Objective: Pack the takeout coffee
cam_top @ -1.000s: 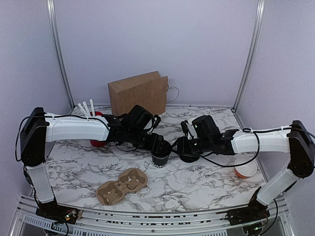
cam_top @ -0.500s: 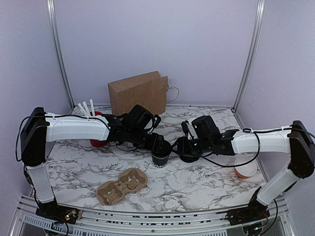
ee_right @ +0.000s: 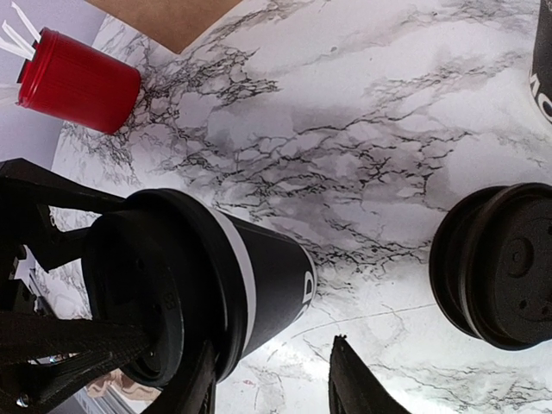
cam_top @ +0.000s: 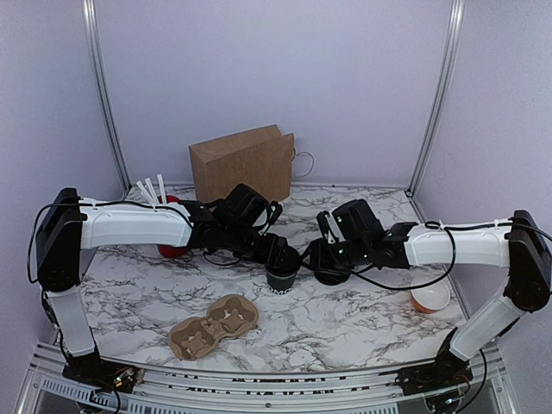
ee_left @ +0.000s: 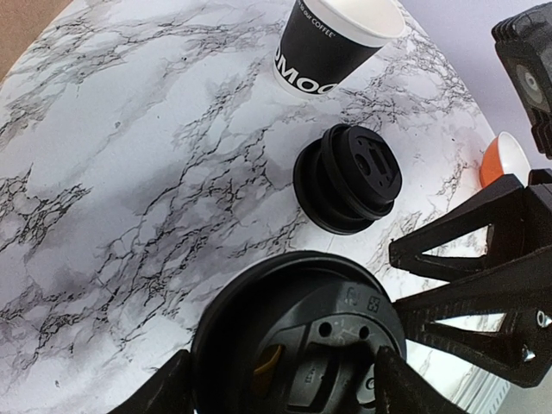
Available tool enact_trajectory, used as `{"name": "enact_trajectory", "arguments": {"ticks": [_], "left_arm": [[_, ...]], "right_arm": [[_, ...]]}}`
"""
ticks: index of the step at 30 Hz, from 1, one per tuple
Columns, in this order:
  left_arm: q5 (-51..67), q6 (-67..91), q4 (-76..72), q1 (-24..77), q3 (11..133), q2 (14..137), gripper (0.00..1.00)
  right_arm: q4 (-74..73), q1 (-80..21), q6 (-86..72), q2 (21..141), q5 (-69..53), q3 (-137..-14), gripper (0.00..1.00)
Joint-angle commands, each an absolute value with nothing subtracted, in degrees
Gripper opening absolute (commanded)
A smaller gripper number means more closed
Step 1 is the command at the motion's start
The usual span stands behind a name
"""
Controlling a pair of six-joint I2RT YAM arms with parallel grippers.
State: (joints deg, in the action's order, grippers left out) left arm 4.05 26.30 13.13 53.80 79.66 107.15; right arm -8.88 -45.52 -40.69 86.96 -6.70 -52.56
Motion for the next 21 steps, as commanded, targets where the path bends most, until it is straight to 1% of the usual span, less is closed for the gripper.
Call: {"name": "enact_trajectory", "arguments": {"ticks": [1,21], "left_arm": [[5.0,25.4,13.9,54.1,80.6,107.6,0.7],[5.5,25.3,13.9,54.1,80.7,107.7,0.7]], "right_arm": [[-13.0,-46.7,-40.5,87.9,-6.1,-54.5,0.43],[-14.4,-46.8,-40.4,86.1,-4.9,-54.8,0.42]]}}
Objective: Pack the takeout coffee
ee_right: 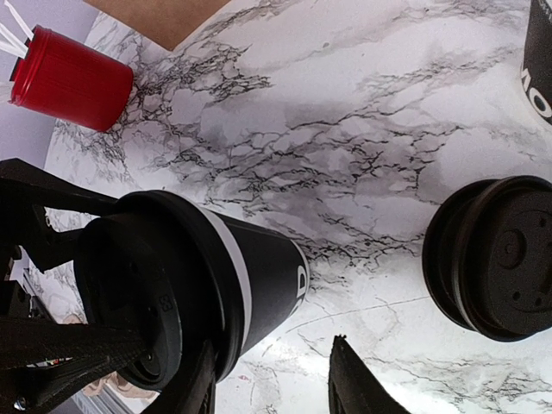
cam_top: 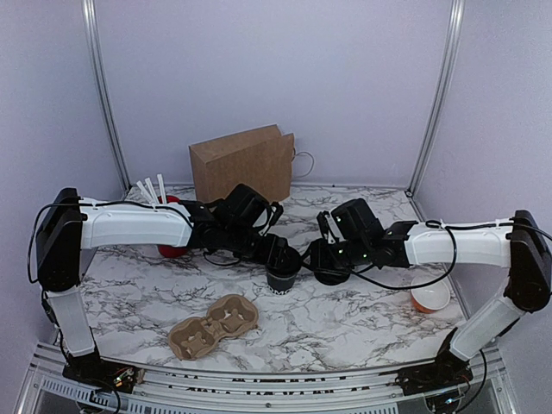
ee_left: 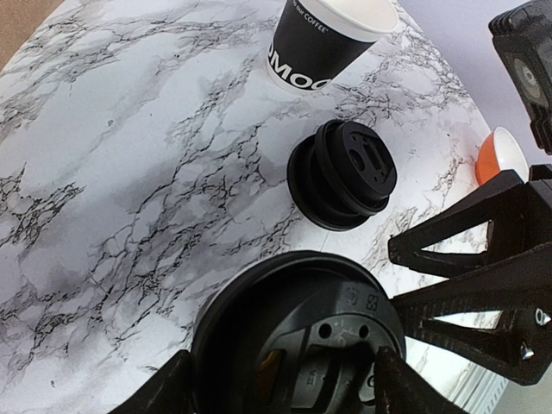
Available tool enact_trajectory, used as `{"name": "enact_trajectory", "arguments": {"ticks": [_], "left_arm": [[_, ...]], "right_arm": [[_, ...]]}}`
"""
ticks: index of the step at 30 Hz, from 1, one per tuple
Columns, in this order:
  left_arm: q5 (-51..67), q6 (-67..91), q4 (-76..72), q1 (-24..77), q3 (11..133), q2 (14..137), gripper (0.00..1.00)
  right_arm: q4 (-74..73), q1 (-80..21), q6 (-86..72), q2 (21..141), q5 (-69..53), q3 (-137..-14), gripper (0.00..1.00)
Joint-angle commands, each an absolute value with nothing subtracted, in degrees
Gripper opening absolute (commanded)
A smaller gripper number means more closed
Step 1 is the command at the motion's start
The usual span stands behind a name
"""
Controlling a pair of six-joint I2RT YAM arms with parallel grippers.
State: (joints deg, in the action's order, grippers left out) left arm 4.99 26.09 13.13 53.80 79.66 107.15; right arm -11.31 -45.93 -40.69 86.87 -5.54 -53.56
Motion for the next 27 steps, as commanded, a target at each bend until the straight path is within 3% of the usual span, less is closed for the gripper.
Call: {"name": "enact_trajectory", "arguments": {"ticks": [1,27], "left_arm": [[5.5,25.3,13.9,54.1,80.7,107.7,0.7],[5.6,25.2,13.8,54.1,80.5,107.7,0.7]], "right_arm": [[-14.3,-46.8,-40.4,86.1,-4.9,-55.0,0.42],[-15.7,-47.3,-39.1,88.3,-4.4,-57.1,0.42]]}}
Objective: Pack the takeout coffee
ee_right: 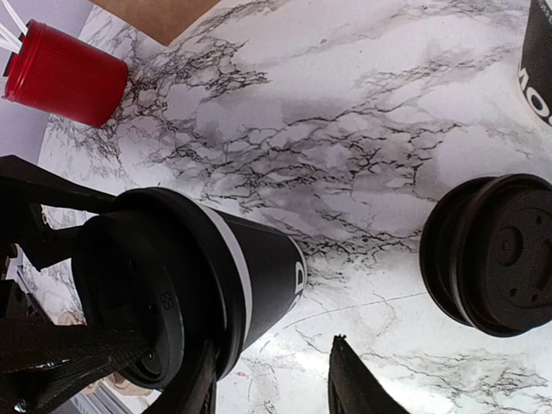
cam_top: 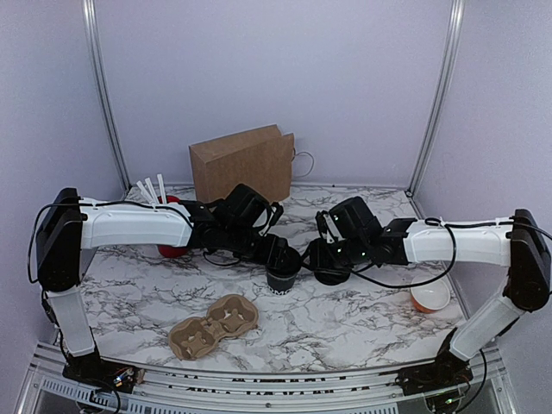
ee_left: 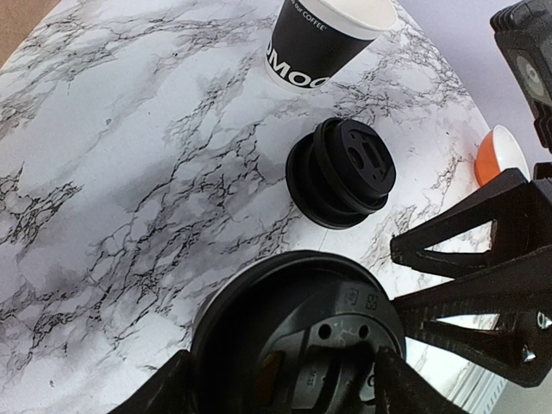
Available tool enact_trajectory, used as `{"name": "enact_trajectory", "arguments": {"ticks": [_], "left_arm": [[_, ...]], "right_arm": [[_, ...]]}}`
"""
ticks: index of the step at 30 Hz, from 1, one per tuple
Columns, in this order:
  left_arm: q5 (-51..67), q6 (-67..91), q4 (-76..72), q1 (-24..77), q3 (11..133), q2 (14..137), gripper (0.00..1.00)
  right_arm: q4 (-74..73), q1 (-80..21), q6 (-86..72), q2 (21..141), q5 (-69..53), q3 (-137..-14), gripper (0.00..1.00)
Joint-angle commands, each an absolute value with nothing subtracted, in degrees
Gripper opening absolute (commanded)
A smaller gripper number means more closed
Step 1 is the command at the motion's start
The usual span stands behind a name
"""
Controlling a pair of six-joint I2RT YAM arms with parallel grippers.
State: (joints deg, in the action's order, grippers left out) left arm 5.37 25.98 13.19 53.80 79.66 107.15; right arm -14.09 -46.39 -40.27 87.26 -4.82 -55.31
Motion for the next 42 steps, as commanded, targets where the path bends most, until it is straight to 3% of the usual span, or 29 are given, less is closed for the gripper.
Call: {"name": "enact_trajectory", "arguments": {"ticks": [1,42], "left_arm": [[5.7,25.2,13.8,54.1,80.5,107.6,0.7],[4.7,25.2,13.3,54.0,80.1,108.0,0.7]], "right_arm": [[-15.7,-47.2,-39.2,88.2,-4.3,-57.0,0.42],[-17.8,-49.6,-39.2,89.7,-1.1,-59.9,0.36]]}}
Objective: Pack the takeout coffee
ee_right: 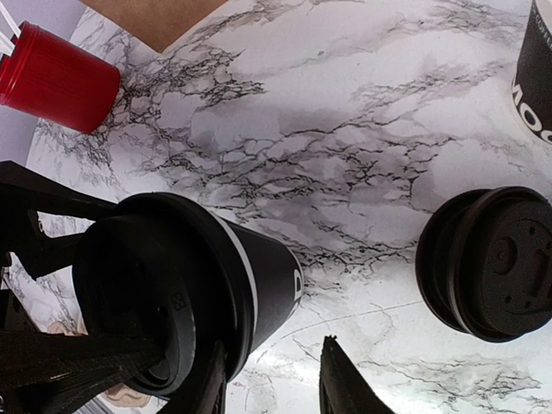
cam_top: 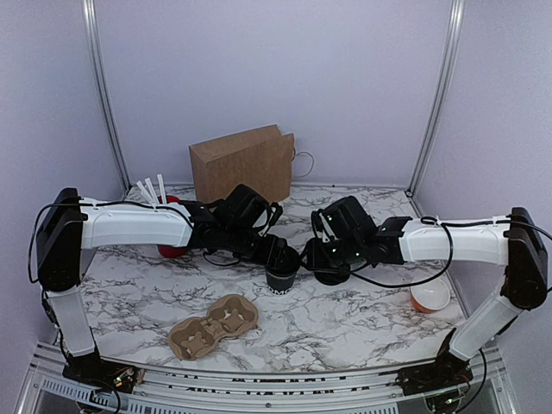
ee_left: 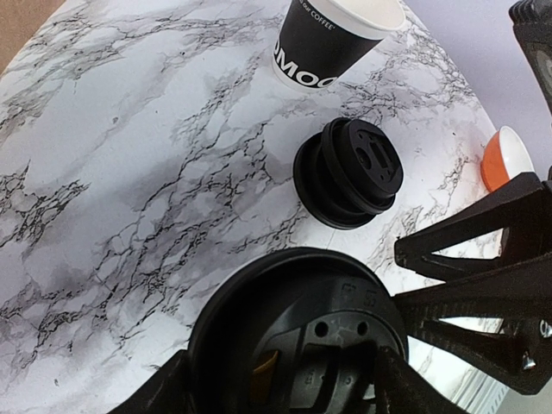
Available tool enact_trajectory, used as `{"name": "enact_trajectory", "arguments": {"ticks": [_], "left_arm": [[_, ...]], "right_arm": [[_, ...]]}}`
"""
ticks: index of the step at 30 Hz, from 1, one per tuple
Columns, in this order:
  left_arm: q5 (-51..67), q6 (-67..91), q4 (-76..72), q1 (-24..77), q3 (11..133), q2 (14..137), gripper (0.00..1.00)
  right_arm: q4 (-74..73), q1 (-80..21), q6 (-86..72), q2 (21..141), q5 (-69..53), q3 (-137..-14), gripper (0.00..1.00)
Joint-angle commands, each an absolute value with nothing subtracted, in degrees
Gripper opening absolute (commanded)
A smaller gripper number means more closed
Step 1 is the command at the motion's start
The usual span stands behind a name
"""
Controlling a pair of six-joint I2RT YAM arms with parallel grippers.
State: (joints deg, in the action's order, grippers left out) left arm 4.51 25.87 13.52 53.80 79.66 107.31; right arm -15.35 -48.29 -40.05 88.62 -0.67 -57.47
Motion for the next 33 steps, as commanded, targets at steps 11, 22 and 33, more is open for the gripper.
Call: {"name": "enact_trajectory", "arguments": {"ticks": [11,22,33], "left_arm": [[4.5,24.8,13.3,54.0,79.8,107.5,0.7],[3.7,24.4,13.3,54.0,79.9,106.7,0.7],[3.9,24.1,13.6,53.8,81.7,106.6,0.7]], "right_arm": [[-18.4,-49.6,-38.9,89.6,0.6,-63.5,0.36],[-19.1,-48.6,-37.8,89.3,2.3,-66.1,0.36],[-18.4,-45.7,-36.6,87.9,2.0,-65.6,0.36]]}}
